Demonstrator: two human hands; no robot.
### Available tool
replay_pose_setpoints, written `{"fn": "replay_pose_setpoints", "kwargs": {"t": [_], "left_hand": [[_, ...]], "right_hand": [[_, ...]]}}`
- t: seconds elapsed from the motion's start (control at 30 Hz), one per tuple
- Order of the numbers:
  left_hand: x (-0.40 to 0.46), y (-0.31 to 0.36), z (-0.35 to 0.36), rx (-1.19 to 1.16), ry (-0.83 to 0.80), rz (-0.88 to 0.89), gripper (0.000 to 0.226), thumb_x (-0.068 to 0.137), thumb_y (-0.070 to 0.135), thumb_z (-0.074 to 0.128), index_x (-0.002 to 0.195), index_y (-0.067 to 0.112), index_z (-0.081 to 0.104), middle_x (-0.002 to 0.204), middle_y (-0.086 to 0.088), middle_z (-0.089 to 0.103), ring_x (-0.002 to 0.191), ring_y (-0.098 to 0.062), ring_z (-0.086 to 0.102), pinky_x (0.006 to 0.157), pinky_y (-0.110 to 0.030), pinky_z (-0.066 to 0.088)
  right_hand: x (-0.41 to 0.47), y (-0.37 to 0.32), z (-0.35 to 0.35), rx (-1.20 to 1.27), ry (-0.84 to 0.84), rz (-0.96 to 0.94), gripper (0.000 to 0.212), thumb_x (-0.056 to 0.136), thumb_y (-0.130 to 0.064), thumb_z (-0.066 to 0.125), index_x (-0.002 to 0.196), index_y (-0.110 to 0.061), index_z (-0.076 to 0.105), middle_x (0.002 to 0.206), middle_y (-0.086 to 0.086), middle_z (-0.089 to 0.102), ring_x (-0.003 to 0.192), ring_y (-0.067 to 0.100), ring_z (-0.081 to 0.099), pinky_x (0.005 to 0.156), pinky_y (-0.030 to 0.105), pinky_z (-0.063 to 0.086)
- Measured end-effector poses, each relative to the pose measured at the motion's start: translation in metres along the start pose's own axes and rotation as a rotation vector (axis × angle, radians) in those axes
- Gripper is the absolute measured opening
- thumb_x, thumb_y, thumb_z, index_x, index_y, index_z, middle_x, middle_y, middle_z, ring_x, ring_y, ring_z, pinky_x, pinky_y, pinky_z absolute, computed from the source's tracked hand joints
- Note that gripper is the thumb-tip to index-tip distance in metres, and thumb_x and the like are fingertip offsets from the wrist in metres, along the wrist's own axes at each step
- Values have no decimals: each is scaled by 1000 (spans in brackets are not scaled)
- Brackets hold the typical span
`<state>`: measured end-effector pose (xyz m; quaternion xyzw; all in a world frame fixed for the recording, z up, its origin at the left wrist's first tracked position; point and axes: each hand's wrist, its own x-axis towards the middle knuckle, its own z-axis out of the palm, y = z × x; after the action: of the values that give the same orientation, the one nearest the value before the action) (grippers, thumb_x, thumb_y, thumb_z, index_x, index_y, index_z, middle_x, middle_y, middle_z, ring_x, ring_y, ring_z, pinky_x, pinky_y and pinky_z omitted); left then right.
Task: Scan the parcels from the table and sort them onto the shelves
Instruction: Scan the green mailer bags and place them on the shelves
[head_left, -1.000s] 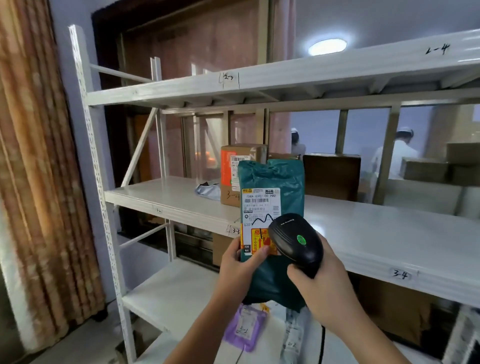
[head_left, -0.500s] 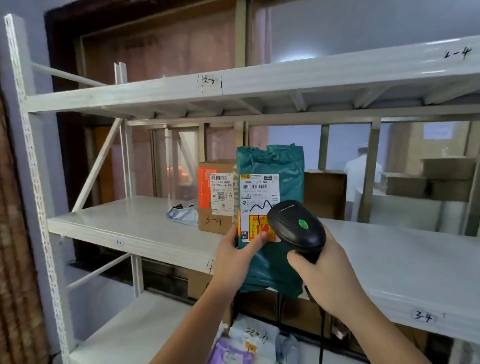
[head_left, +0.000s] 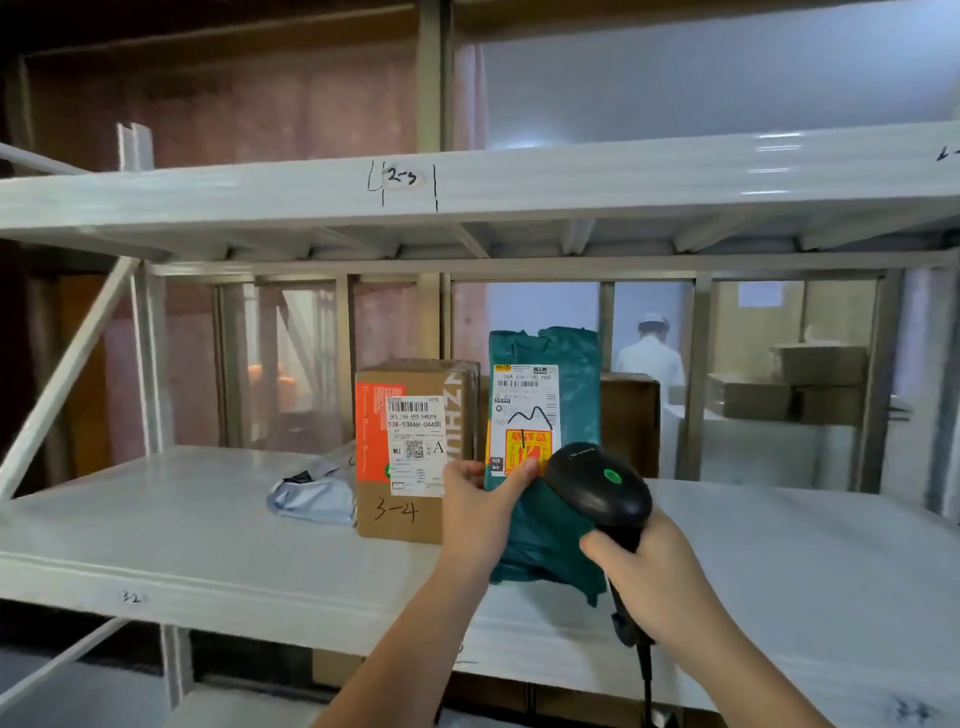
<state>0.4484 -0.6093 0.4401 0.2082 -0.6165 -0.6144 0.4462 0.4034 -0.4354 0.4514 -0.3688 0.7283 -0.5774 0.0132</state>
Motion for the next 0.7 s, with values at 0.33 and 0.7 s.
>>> {"fn": "replay_pose_setpoints", "kwargs": {"t": [0.33, 0.7], "left_hand": [[27, -30, -9, 233, -173, -14, 67, 80, 26, 90, 123, 16, 40, 116, -1, 55, 105, -10, 60, 81, -26, 53], [22, -48, -14, 514, -306, 121, 71, 84, 56, 79, 143, 30, 49, 135, 11, 61, 130, -13, 57, 108, -35, 49]], "right_hand": [[27, 1, 24, -11, -66, 176, 11, 88, -13, 66, 96, -22, 67, 78, 1, 64, 80, 17, 61, 67, 28, 43], [41, -1, 33, 39, -92, 289, 15, 90, -21, 66, 103, -21, 73, 105, 3, 72, 103, 16, 62, 83, 32, 44]]}}
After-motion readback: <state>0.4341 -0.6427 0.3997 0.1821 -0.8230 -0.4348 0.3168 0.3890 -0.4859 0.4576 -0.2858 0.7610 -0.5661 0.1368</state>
